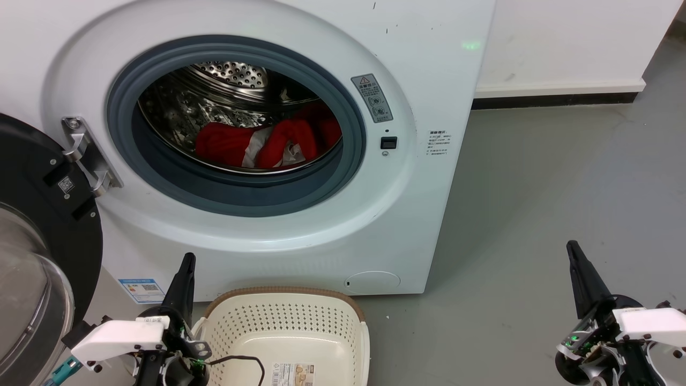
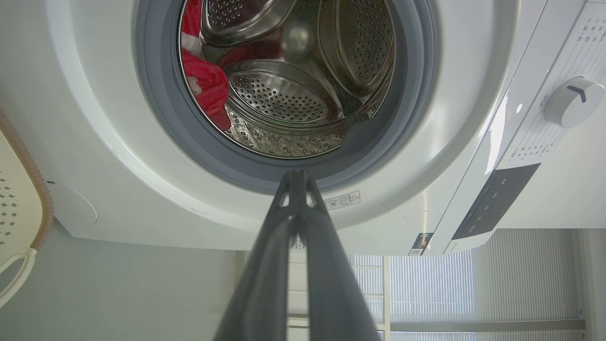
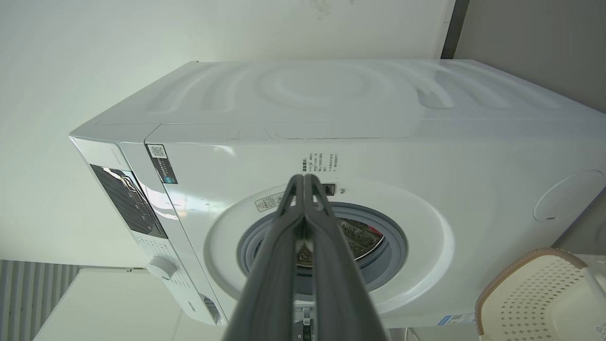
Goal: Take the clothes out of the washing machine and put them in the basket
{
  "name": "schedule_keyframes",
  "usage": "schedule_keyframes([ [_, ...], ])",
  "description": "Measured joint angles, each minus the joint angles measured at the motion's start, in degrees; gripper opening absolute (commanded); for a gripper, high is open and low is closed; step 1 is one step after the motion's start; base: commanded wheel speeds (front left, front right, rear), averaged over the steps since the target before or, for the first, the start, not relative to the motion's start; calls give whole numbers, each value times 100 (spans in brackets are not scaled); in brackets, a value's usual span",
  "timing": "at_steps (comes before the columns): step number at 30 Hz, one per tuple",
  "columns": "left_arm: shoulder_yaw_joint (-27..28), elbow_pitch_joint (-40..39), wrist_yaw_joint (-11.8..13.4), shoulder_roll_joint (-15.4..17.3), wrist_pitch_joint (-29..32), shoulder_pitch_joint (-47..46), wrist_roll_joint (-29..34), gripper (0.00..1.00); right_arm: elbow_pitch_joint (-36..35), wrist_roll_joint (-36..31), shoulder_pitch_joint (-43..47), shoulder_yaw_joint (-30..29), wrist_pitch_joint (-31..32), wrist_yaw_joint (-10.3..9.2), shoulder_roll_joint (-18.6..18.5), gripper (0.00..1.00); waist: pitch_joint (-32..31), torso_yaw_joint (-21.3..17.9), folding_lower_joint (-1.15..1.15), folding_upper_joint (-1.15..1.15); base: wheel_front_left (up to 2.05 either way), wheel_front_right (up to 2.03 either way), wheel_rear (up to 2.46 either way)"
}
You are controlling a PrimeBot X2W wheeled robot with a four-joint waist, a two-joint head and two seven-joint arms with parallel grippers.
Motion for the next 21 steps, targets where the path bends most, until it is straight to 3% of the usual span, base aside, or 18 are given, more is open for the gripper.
schedule_keyframes([
  [21,0,0,0,0,-1,0,0,0,0,0,0,0,1,0,0,0,0,0,0,0,0,0,0],
])
